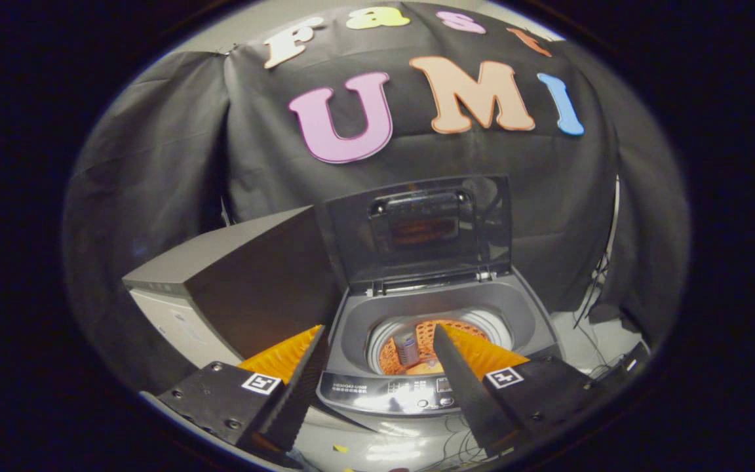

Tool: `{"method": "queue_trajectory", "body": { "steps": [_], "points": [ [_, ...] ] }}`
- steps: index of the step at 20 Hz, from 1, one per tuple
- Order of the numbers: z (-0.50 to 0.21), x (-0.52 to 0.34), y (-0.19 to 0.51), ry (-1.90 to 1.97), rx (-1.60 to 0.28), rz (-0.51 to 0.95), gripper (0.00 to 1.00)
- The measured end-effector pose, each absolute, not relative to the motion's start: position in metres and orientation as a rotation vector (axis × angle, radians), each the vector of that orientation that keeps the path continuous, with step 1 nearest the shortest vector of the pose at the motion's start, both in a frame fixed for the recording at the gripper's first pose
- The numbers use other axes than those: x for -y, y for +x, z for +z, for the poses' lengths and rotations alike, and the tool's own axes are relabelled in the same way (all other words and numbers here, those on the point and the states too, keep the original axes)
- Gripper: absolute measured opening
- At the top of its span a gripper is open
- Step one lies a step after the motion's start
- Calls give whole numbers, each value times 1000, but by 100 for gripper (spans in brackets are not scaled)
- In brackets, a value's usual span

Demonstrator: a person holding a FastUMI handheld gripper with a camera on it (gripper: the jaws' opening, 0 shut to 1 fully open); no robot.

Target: Put the clothes into the washing machine and then close the washing machine lid.

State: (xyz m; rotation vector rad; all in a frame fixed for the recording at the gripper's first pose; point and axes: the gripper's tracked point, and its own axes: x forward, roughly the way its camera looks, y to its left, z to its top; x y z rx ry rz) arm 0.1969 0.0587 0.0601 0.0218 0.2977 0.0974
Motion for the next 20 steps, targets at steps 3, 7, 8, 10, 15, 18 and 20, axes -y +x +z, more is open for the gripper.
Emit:
{"method": "queue_trajectory", "body": {
  "steps": [3, 7, 8, 10, 15, 18, 20],
  "points": [
    [73, -65, 190, 63, -254, 85, 98],
    [89, -70, 188, 143, -188, 49, 98],
    [94, -68, 187, 155, -170, 35, 98],
    [103, -68, 186, 136, -129, 26, 98],
    [117, -55, 168, 116, -37, -45, 98],
    [118, -59, 159, 94, -14, -59, 97],
    [120, -75, 152, 65, -23, -29, 97]
  ]
}}
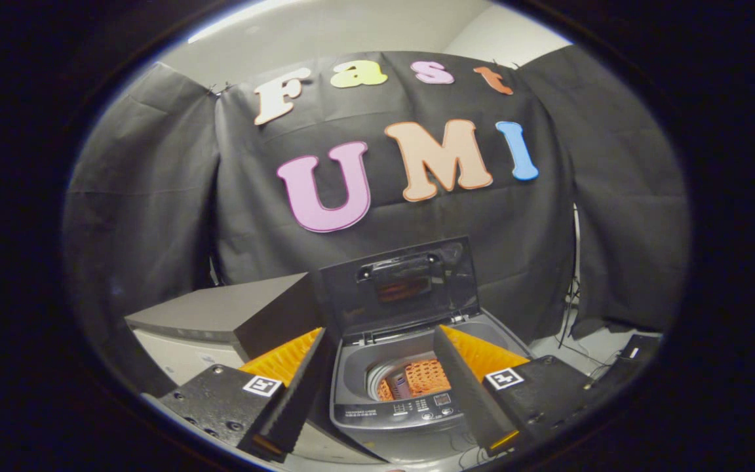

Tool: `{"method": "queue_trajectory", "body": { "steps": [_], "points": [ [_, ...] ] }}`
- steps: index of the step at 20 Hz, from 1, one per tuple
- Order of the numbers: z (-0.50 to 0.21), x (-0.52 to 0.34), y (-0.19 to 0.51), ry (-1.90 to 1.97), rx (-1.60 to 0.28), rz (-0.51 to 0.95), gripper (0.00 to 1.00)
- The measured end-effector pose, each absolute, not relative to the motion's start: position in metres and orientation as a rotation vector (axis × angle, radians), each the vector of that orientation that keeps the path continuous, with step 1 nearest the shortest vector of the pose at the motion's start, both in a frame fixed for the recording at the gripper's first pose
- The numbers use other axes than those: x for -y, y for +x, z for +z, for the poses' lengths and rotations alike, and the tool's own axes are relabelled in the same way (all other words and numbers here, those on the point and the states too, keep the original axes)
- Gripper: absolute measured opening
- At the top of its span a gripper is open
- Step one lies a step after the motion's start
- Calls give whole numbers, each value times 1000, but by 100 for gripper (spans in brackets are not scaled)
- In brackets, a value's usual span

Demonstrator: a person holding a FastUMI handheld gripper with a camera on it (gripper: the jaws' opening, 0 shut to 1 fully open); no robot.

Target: Put the clothes into the washing machine and then close the washing machine lid.

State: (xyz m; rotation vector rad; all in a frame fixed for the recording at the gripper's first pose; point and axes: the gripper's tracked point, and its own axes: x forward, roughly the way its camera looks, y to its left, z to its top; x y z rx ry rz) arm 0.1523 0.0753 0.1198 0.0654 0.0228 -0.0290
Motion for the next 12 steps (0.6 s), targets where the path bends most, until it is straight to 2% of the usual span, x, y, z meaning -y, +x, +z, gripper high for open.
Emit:
{"method": "queue_trajectory", "body": {
  "steps": [12],
  "points": [
    [171, -119, 115, 22, 77, 19, 97]
  ]
}}
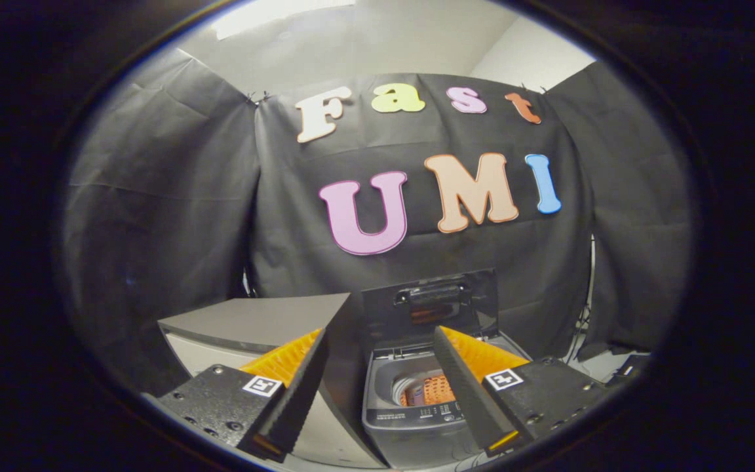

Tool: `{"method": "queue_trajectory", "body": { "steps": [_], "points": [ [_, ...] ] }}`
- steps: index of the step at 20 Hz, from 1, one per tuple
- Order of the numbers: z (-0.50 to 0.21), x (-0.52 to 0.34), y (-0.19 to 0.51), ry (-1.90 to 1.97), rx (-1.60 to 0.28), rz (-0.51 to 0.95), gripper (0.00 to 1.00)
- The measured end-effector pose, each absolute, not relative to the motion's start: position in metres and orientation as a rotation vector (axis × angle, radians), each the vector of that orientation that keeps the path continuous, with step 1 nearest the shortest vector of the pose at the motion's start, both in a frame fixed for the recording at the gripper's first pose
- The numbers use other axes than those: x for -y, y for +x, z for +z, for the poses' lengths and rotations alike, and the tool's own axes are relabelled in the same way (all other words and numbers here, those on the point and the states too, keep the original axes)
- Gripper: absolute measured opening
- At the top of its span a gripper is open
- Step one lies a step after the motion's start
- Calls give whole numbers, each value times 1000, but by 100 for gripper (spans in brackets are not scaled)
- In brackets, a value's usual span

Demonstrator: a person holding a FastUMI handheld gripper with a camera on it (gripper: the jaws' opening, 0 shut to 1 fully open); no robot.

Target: Put the clothes into the washing machine and then close the washing machine lid.

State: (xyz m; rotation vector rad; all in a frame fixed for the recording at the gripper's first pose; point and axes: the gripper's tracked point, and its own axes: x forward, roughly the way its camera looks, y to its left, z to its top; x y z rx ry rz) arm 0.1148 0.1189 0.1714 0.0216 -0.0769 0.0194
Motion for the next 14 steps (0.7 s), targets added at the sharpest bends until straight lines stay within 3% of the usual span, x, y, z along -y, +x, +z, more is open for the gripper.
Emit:
{"method": "queue_trajectory", "body": {
  "steps": [9, 14],
  "points": [
    [279, -91, 239, 70, 200, -28, 97],
    [268, -90, 354, 12, 78, 11, 97]
  ]
}}
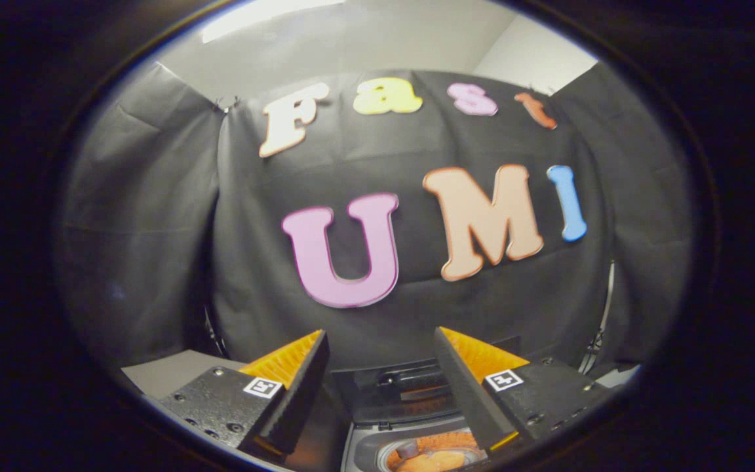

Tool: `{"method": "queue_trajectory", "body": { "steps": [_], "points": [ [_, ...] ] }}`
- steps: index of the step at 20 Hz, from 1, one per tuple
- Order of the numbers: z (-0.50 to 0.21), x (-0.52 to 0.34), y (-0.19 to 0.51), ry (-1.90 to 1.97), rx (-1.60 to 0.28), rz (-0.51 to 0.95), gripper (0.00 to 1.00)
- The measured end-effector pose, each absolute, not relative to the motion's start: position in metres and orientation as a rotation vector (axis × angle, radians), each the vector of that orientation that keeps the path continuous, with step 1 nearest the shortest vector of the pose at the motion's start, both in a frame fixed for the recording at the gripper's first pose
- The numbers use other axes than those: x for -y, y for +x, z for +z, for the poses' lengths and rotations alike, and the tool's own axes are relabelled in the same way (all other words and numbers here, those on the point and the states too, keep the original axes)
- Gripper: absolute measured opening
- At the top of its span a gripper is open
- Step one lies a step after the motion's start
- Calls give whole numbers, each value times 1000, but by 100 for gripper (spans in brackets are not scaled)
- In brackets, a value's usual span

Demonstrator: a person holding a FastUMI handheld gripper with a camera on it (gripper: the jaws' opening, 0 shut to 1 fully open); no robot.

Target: Put the clothes into the washing machine and then close the washing machine lid.

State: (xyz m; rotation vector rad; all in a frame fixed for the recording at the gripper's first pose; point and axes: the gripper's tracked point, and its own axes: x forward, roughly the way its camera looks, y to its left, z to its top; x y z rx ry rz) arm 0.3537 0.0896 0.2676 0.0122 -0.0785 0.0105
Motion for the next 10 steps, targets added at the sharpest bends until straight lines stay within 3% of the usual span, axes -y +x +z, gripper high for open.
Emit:
{"method": "queue_trajectory", "body": {
  "steps": [4, 10],
  "points": [
    [234, -63, 439, -125, -46, -79, 97],
    [199, -40, 496, -94, -167, -101, 98]
  ]
}}
